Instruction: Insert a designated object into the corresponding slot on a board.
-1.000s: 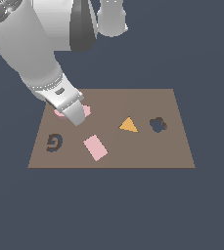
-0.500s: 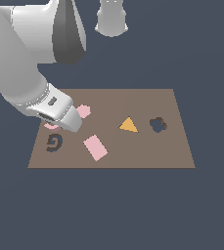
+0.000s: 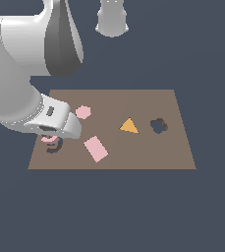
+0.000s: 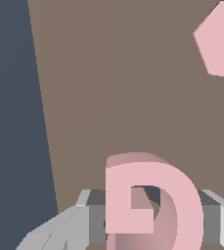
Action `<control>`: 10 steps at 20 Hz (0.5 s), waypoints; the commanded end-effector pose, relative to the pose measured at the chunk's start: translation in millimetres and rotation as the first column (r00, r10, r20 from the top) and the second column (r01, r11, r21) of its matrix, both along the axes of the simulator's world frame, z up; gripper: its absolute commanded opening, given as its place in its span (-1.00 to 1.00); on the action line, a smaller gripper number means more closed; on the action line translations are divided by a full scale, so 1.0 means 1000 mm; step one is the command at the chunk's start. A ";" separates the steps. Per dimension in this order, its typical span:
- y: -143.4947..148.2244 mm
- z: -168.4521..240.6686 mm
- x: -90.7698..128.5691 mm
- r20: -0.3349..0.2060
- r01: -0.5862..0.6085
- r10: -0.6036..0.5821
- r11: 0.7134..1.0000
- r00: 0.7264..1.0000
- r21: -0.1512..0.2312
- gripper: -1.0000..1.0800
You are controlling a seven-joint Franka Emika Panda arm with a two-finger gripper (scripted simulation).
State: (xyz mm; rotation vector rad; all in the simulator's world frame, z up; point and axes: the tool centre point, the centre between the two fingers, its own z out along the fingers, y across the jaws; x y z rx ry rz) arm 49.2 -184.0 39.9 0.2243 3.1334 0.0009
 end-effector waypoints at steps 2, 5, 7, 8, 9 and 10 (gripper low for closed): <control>0.001 0.000 0.010 0.000 -0.065 0.065 0.998 0.998 0.000 -1.00; 0.002 0.000 0.016 0.000 -0.107 0.107 0.994 0.994 0.000 -1.00; 0.003 0.000 0.019 0.000 -0.128 0.128 0.992 0.992 0.000 -1.00; 0.003 0.000 0.020 0.000 -0.137 0.137 0.991 0.991 0.000 -1.00; 0.004 0.000 0.021 0.000 -0.144 0.144 0.990 0.990 0.000 -1.00; 0.004 0.001 0.022 0.000 -0.150 0.150 0.989 0.989 0.000 -1.00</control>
